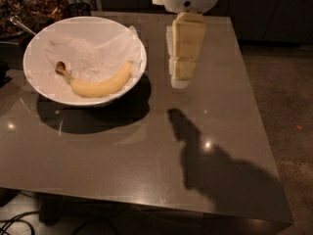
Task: Pick banana from white bowl
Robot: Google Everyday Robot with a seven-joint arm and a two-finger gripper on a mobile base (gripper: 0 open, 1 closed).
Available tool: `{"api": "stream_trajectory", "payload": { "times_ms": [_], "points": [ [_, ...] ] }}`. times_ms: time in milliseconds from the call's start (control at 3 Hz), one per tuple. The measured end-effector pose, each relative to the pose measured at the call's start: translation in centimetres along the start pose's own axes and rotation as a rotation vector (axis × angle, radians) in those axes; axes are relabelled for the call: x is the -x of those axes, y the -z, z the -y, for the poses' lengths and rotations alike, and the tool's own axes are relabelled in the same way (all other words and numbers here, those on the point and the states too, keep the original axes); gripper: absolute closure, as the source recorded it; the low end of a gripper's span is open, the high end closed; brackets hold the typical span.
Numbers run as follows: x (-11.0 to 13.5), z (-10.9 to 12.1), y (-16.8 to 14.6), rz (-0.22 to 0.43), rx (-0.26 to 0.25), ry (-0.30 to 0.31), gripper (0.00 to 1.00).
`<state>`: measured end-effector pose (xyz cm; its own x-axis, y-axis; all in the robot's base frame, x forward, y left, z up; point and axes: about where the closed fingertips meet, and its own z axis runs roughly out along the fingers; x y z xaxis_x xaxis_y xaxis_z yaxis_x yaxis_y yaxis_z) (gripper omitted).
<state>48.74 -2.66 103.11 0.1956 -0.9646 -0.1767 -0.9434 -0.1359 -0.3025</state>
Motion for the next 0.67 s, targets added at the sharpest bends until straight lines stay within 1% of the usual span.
{"api": "stream_trajectory", "payload": {
  "times_ms": [333, 667],
  "points": [
    [2.1, 2.4, -0.3, 0.014, -0.009, 0.014, 0.00],
    [6.9, 6.3, -1.5, 0.033, -0.027, 0.076, 0.00]
  ]
}}
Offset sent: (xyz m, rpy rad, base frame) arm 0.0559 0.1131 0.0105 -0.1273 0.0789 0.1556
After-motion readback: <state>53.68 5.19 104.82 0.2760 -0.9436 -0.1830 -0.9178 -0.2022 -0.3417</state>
